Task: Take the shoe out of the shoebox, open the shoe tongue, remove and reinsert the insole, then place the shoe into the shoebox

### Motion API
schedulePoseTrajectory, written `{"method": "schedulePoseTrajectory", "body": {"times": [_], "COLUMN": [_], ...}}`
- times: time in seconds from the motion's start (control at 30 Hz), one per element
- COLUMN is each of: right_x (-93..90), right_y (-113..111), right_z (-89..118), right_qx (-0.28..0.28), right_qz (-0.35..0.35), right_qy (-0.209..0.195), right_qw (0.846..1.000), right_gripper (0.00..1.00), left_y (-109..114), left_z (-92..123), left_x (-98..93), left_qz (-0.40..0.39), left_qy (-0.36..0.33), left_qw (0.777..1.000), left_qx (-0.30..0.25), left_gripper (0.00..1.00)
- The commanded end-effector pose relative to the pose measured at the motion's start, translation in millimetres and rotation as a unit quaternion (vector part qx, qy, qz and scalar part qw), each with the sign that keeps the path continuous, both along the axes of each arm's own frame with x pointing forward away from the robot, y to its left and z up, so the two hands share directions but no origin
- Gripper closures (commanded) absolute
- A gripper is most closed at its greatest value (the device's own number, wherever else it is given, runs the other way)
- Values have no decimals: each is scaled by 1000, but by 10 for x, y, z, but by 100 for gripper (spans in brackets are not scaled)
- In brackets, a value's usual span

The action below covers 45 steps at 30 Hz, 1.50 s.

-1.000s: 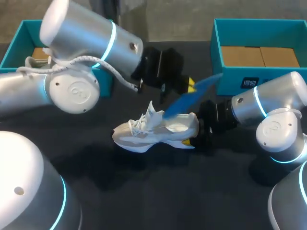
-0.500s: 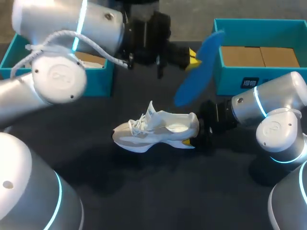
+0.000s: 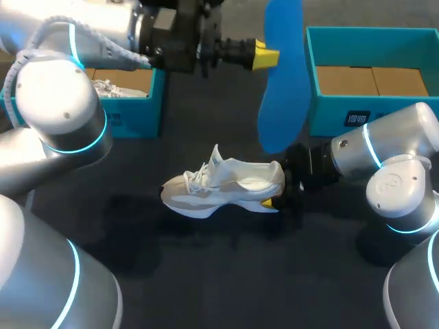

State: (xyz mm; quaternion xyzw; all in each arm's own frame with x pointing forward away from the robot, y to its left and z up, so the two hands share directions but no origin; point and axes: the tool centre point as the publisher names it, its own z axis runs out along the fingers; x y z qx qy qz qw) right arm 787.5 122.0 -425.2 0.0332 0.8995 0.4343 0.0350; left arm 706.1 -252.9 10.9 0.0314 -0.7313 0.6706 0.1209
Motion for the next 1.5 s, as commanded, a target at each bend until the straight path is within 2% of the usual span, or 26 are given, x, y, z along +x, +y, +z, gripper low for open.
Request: {"method": "schedulePoseTrajectory", "body": {"times": [0.03, 0.3, 0.53, 0.7, 0.87, 1.27, 1.5], "right_x": [6, 6, 6, 6, 6, 6, 6], "right_y": [12, 12, 12, 12, 12, 12, 12], "right_z": [-6, -6, -6, -6, -6, -6, -6], "right_qx": [-2, -2, -2, -2, -2, -2, -2], "right_qz": [-1, -1, -1, -1, -1, -1, -1], "right_qy": [0, 0, 0, 0, 0, 0, 0], "right_qw": [1000, 1000, 1000, 1000, 1000, 1000, 1000], "right_gripper": [100, 100, 100, 100, 100, 100, 100], "left_y": [211, 405, 402, 381, 320, 249, 298], "left_z": [189, 539, 687, 784, 765, 641, 739], "left_x": [-57, -232, -462, -649, -794, -1066, -1216], "left_qz": [-47, -97, -135, -149, -147, -178, -180], "left_qy": [54, 138, 213, 228, 231, 281, 257], "left_qw": [997, 985, 967, 961, 960, 942, 948], "left_qx": [-41, -44, -35, -52, -65, -42, -45], "left_gripper": [100, 100, 100, 100, 100, 100, 100]}}
